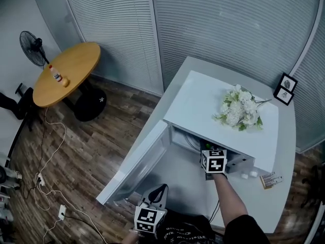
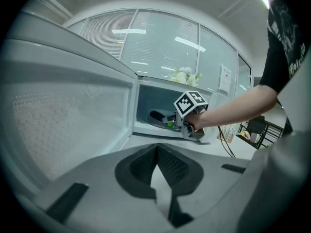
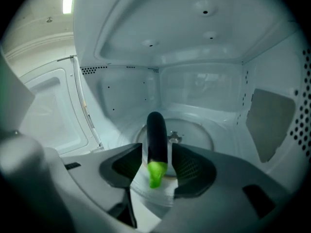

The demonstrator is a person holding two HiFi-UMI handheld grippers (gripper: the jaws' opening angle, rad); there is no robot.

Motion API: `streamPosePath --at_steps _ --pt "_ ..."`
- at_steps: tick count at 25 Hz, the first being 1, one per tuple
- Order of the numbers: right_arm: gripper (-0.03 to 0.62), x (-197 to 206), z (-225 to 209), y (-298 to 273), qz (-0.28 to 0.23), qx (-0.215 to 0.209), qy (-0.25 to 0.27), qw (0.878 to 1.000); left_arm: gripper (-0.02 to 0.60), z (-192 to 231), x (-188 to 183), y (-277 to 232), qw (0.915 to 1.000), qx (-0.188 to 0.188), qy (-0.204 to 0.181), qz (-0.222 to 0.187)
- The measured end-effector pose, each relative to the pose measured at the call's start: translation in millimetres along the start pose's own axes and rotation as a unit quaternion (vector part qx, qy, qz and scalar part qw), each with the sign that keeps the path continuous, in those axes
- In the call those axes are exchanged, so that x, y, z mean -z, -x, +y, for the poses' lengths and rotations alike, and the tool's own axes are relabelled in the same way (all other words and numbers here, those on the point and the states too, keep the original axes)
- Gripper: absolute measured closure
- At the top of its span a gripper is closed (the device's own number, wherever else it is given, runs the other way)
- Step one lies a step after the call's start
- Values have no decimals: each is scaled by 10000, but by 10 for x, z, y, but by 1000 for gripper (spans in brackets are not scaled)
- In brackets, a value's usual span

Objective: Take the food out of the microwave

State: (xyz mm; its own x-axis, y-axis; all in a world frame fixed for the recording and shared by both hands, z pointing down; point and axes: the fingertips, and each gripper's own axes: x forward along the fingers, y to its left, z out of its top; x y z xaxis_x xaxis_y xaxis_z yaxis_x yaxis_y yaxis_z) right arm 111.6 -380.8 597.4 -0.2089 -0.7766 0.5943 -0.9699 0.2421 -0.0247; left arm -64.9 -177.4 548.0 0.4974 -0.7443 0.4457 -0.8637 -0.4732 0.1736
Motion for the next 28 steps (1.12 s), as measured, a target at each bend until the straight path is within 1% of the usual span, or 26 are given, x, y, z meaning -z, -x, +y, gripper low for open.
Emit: streamPosePath --at_steps 10,11,13,14,20,23,26,28 --pt "417 42 -51 -62 279 233 267 9990 574 17 46 54 9999 -110 12 21" --pt "423 47 -60 -66 307 256 295 9988 574 14 50 56 9999 -111 5 24" --pt "462 53 -71 -71 345 290 323 9985 574 11 59 64 9999 -117 -12 29" --pt "462 53 -72 -72 352 295 322 9984 574 13 62 71 9999 -124 -17 31" --pt "465 43 -73 -59 322 320 371 9983 574 20 55 109 9998 -177 -32 4" --pt "467 12 -75 -13 212 353 387 9984 574 12 47 125 9998 -176 -47 -18" --pt "467 -12 -52 39 125 362 523 9979 574 8 48 128 9998 -174 -34 -44" --pt "467 11 -41 76 172 372 599 9974 574 -2 43 129 9998 -159 -36 -58"
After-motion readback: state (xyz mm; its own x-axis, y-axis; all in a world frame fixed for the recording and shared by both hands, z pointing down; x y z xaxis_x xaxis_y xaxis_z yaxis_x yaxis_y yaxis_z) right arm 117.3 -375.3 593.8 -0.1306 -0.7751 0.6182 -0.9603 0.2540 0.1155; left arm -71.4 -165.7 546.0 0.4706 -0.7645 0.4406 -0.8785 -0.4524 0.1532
